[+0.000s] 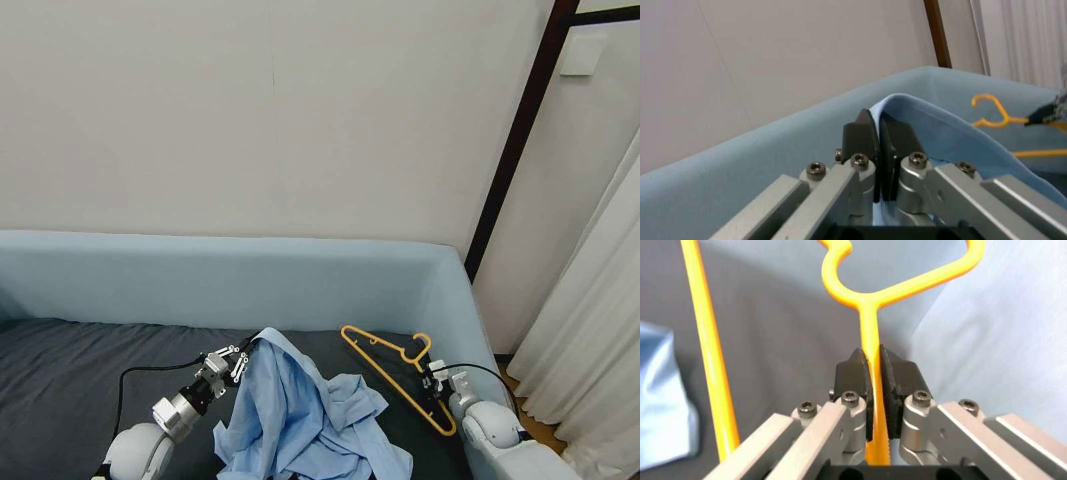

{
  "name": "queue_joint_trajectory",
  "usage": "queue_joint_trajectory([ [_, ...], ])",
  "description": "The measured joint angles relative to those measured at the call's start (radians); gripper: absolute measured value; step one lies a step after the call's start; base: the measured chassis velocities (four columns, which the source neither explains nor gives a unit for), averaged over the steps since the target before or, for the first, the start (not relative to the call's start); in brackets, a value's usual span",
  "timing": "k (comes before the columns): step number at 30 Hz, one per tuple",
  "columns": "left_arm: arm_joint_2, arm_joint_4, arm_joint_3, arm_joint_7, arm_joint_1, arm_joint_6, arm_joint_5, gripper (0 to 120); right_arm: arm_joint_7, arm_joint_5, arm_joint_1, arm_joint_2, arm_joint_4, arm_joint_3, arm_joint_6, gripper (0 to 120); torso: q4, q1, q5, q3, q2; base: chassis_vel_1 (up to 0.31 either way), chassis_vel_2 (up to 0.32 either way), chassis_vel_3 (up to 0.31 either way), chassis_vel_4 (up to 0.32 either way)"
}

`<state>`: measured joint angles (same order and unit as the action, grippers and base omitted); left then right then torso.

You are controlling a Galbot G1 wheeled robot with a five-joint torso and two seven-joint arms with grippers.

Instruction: Pick up the clothes from the sofa and hang them on the clothes hanger.

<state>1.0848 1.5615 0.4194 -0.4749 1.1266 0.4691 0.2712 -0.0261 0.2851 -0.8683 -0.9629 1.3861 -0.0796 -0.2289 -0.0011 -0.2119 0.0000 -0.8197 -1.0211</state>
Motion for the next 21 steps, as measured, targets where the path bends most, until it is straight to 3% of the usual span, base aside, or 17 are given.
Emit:
queue_joint_trajectory([
  [2,0.000,0.005,0.001,0.000,0.004,0.000,0.002,0,-0.012,-0.033,-0.020,0.022,0.049,-0.003,0.026,4,-0.0006,0.000,-0.0003,0.000,0.000,0.000,0.000,0.000,0.000],
  [4,0.001,0.029,0.026,0.005,0.046,0.000,0.005,0,-0.042,-0.154,-0.060,0.092,0.184,0.002,0.110,4,-0.0011,0.000,-0.0006,0.000,0.000,0.000,0.000,0.000,0.000],
  [6,0.005,0.045,0.045,0.014,0.075,0.000,0.005,0,-0.068,-0.252,-0.085,0.134,0.276,0.008,0.172,4,0.0007,0.000,-0.0001,0.000,0.000,0.000,0.000,0.000,0.000],
  [8,0.008,0.054,0.055,0.018,0.089,0.000,0.005,0,-0.099,-0.338,-0.106,0.160,0.328,0.007,0.213,4,0.0008,0.000,-0.0004,0.000,0.000,0.000,0.000,0.000,0.000],
  [12,0.014,0.078,0.074,0.029,0.117,-0.002,0.005,0,-0.221,-0.656,-0.189,0.204,0.434,-0.020,0.335,4,-0.0004,0.000,-0.0002,0.000,0.000,0.000,0.000,0.000,0.000],
  [21,0.003,0.084,0.078,0.042,0.109,-0.021,0.017,0,-0.355,-0.784,-0.336,0.227,0.533,-0.014,0.377,4,0.0000,0.000,-0.0003,0.000,0.000,0.000,0.000,0.000,0.000],
])
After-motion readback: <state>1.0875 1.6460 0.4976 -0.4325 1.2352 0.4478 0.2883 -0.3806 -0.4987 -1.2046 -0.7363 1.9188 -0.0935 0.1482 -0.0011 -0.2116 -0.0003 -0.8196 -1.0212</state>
